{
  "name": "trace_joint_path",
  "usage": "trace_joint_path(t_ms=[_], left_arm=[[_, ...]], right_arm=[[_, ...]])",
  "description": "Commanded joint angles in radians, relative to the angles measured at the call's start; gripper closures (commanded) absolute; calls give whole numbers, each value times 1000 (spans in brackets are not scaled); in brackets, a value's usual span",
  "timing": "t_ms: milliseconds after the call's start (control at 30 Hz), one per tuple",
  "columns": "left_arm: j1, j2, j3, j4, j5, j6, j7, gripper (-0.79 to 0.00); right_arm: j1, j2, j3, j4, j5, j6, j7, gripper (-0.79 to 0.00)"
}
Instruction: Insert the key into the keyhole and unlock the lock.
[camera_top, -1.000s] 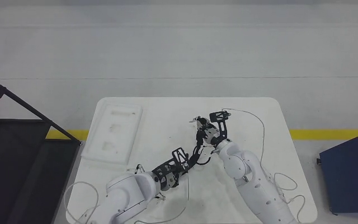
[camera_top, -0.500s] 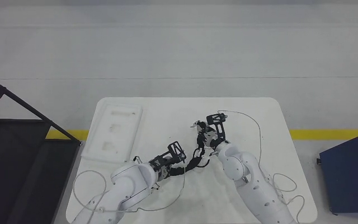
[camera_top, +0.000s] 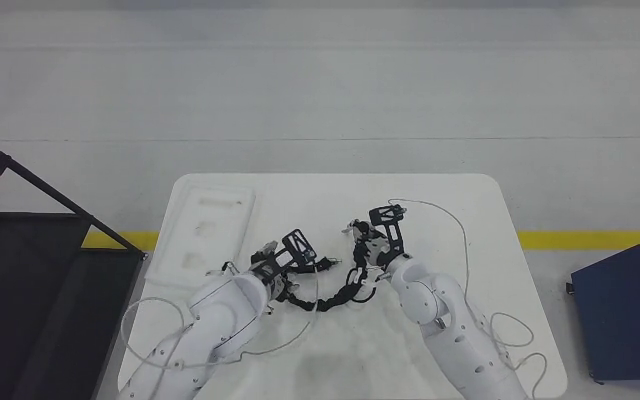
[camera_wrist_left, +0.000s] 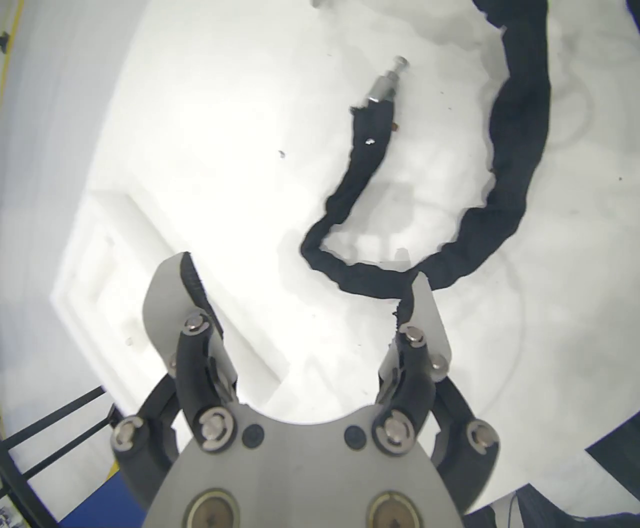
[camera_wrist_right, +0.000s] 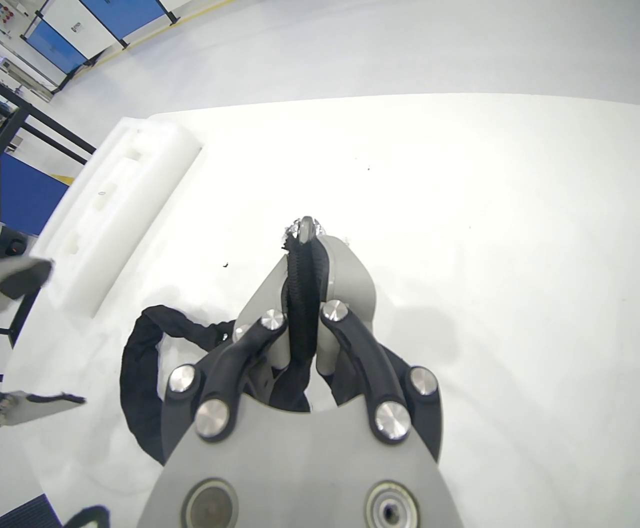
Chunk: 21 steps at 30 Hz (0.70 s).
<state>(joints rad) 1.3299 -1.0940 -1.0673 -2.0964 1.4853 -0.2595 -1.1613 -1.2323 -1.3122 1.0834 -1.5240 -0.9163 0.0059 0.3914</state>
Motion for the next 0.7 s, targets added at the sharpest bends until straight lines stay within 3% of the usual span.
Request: trace_joint_path(t_ms=[0, 133, 233, 267, 300, 467, 667], left_arm=[[20, 5, -41, -78, 28, 16, 2, -785], [62, 12, -130, -254, 75, 60, 80, -785], [59, 11, -198, -254, 115, 128, 235, -785], [59, 11, -218, -254, 130, 155, 283, -785], [62, 11, -228, -254, 145, 157, 319, -785], [53, 7, -262, -254, 143, 183, 485, -785], [43, 4, -298, -254, 158, 191, 585, -785]], right_arm=[[-6, 0, 2, -5, 6, 7, 26, 0], [-13, 2, 5, -17, -9, 30, 61, 0], [-25, 4, 13, -29, -37, 51, 55, -31], [-32, 5, 14, -36, -43, 59, 58, -366], [-39, 5, 16, -45, -46, 62, 60, -785], [-81, 12, 36, -80, -71, 86, 95, -785], [-127, 24, 82, -161, -130, 117, 114, -785]])
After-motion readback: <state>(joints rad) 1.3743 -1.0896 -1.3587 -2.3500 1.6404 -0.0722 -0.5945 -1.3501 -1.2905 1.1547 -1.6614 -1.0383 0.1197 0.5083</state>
